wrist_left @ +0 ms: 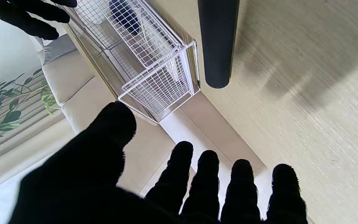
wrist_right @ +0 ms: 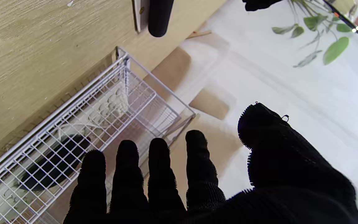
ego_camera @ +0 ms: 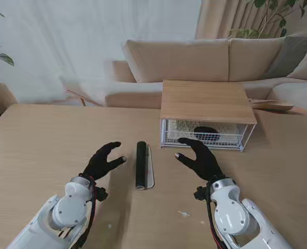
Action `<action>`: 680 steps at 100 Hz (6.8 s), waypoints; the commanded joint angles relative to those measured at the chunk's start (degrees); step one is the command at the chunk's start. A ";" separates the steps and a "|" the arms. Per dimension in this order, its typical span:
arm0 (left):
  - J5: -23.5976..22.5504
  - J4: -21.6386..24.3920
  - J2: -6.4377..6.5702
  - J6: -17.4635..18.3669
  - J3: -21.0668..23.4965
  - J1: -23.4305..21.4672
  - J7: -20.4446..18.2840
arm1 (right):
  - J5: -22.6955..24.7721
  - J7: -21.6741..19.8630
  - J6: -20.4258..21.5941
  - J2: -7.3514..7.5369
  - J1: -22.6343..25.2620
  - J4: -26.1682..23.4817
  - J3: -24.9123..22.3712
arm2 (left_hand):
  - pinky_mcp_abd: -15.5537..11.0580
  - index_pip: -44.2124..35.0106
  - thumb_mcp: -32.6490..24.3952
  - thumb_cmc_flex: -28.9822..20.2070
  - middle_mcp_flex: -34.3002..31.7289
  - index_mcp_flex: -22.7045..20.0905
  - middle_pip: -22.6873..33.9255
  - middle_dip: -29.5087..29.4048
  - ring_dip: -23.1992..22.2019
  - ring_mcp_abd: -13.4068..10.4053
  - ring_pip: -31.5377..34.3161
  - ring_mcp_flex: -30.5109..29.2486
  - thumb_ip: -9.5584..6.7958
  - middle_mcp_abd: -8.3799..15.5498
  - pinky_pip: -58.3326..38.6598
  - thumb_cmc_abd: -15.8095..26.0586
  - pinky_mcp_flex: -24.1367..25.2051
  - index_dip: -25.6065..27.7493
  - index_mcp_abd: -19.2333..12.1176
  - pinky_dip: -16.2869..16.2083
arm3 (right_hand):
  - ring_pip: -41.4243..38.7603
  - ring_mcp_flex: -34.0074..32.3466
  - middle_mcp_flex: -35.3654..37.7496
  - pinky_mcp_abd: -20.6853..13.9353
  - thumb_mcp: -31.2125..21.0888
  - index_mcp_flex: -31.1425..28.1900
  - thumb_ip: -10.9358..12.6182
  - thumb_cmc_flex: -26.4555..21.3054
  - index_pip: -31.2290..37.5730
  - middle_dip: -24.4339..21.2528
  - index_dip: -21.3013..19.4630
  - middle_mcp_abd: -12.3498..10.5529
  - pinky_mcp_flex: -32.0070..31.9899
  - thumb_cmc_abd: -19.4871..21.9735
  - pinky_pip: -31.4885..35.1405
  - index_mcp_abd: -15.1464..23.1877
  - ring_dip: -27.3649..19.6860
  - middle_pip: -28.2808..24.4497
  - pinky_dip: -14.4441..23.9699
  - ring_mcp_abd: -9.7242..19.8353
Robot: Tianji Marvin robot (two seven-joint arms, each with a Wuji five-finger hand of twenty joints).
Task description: Unroll the mouse pad and set up the keyboard and mouse from the tabletop organizer
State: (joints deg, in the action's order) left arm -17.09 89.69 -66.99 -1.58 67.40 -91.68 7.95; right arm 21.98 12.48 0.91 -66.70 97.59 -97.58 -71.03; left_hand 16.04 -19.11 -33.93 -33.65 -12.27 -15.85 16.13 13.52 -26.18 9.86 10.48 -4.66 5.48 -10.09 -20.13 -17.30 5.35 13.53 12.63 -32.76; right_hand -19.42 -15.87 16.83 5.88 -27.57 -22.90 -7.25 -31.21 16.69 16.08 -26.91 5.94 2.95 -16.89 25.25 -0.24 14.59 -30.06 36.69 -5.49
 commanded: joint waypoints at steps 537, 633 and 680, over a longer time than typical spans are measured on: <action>-0.20 22.47 -0.47 -9.38 -7.33 -13.48 2.84 | -27.71 5.98 -11.69 -6.08 -3.51 -2.31 7.96 | 5.80 -40.96 -4.43 -28.35 -36.30 -15.57 19.80 47.62 -30.32 11.38 44.68 -32.58 4.19 -6.23 -48.27 -8.74 -11.88 19.81 1.98 -7.54 | -45.81 -38.84 43.03 5.55 -22.75 -25.42 -4.18 -16.66 39.41 14.25 4.44 3.40 23.61 -15.77 47.94 3.60 19.21 -26.94 3.02 -5.56; -29.41 4.39 4.72 16.59 -4.38 0.29 -2.13 | -11.71 -1.05 -33.81 -4.27 -6.75 1.37 9.11 | 2.01 -17.36 -7.39 -20.65 -16.16 -22.08 14.78 9.27 -5.07 -2.57 20.00 -13.95 4.72 6.65 -39.78 -7.20 -5.02 5.39 -8.79 -0.11 | -49.75 -42.72 46.12 7.62 -26.60 -26.37 -4.58 -17.34 38.72 19.36 0.85 7.91 25.73 -18.20 51.46 -5.18 21.75 -28.25 4.94 -8.46; -31.83 -9.36 4.51 19.50 -20.01 13.53 1.42 | -8.49 -4.95 -38.18 -3.27 -8.77 2.99 11.65 | -5.32 -10.96 -11.32 -19.76 -0.13 -2.44 12.92 7.66 5.43 -7.78 17.02 -2.30 0.56 8.84 -38.45 -1.23 -1.61 6.06 -8.32 3.31 | -45.25 -46.01 49.73 7.30 -24.90 -27.07 -5.16 -17.12 38.93 15.46 3.45 6.07 28.64 -18.23 50.38 -5.98 18.98 -25.46 3.44 -8.28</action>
State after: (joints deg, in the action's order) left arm -49.63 80.88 -61.14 18.72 48.16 -79.28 11.04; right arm 13.97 8.62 -37.07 -69.35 88.72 -94.63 -59.65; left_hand 12.35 -30.01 -44.56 -52.03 -14.81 -20.43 28.97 21.80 -21.87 3.38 28.18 -9.07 8.12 -3.33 -58.13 -20.67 2.53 19.15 4.66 -30.30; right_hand -65.43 -59.40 64.02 15.21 -51.72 -47.48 -10.22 -46.22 52.22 32.10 -23.21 10.93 30.49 -35.75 73.60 -7.66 34.08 -55.91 39.78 -12.41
